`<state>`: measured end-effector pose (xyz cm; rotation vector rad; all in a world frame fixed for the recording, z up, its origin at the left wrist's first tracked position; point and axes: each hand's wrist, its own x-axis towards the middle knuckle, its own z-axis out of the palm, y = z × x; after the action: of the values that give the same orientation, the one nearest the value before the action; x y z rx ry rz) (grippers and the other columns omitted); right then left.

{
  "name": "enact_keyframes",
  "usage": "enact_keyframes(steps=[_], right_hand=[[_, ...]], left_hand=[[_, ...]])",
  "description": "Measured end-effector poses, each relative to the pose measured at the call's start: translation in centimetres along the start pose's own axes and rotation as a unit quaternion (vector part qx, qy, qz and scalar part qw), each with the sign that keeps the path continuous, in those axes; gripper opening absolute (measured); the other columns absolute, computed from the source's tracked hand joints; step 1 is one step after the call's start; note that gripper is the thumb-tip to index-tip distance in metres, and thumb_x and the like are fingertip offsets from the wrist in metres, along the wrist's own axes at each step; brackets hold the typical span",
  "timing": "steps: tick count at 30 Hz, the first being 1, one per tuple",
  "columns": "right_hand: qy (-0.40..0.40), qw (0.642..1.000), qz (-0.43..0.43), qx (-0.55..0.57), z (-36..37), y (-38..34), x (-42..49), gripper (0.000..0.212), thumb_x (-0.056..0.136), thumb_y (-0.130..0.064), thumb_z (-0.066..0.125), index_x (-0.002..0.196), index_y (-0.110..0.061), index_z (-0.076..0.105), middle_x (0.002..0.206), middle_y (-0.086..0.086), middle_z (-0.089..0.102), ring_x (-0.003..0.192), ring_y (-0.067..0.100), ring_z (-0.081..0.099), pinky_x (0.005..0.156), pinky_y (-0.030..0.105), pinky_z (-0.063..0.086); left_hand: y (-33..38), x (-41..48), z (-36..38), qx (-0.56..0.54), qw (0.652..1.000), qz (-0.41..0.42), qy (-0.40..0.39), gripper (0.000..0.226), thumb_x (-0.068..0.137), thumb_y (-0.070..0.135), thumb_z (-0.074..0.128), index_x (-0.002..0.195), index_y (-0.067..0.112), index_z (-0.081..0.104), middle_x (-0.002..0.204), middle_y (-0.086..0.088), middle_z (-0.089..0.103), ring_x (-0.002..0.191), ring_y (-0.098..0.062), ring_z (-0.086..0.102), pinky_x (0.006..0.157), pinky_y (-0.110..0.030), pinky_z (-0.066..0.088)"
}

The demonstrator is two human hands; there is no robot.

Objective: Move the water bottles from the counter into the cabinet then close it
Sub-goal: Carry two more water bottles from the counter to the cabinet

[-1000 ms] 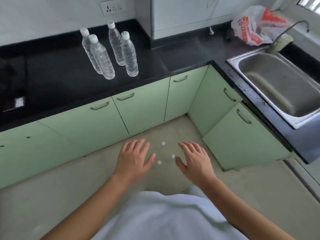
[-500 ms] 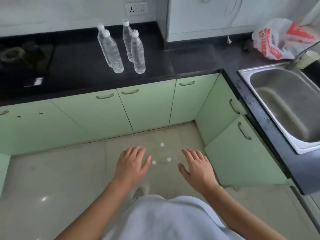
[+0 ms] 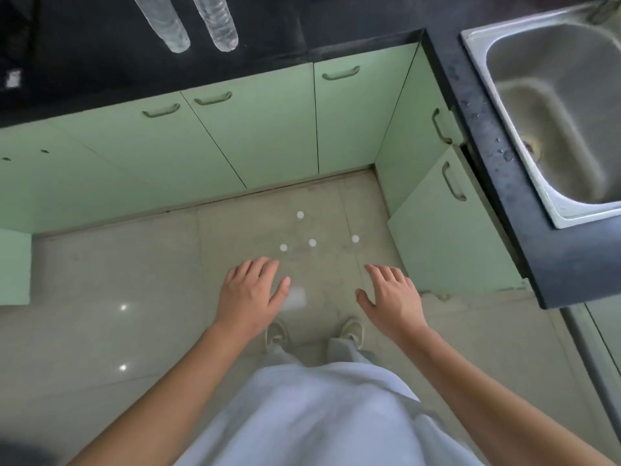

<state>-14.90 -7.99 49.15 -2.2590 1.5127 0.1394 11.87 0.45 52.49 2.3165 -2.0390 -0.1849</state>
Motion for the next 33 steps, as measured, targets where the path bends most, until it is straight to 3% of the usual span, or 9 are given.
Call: enact_keyframes(steps=[9,17,22,33], right_hand=[[-0.017,1.0,0.017,0.009,2.5,-4.3,1.3,0.056,0.092,-0.045,0.054,0.137,-0.013,0.053,0.133,0.005,0.061,0.121,0.031,0.054,0.095,0.04,0.046],[-0.016,0.999,0.033,0.009,8.1,-6.9,3.3,0.056,0.094,-0.045,0.053,0.141,-0.013,0.05,0.138,0.004,0.058,0.127,0.029,0.05,0.101,0.04,0.041],[0.015,0.997,0.06,0.051,10.4,-7.2,4.6,0.056,0.095,-0.046,0.051,0.14,-0.013,0.051,0.136,0.004,0.06,0.125,0.028,0.052,0.1,0.04,0.044],[0.047,0.997,0.032,0.056,26.6,-0.9,17.5,0.056,0.094,-0.046,0.052,0.139,-0.014,0.052,0.138,0.004,0.058,0.13,0.029,0.048,0.103,0.043,0.043]], left_hand=[[-3.6,0.3,3.1,-0.015,0.999,0.046,0.009,0.046,0.095,0.046,0.046,0.11,0.009,0.07,0.11,-0.008,0.071,0.092,-0.034,0.066,0.077,-0.041,0.051],[-8.1,1.2,9.0,-0.009,0.995,0.081,-0.061,0.045,0.096,0.046,0.043,0.107,0.01,0.068,0.104,-0.007,0.069,0.09,-0.034,0.064,0.075,-0.042,0.049],[-8.9,2.0,10.5,-0.024,0.995,0.079,-0.051,0.042,0.096,0.044,0.045,0.107,0.01,0.068,0.105,-0.007,0.07,0.089,-0.033,0.065,0.074,-0.041,0.05],[-10.7,9.2,31.6,-0.032,0.998,0.043,-0.04,0.043,0.094,0.045,0.044,0.106,0.01,0.068,0.103,-0.008,0.07,0.091,-0.034,0.066,0.074,-0.042,0.051]])
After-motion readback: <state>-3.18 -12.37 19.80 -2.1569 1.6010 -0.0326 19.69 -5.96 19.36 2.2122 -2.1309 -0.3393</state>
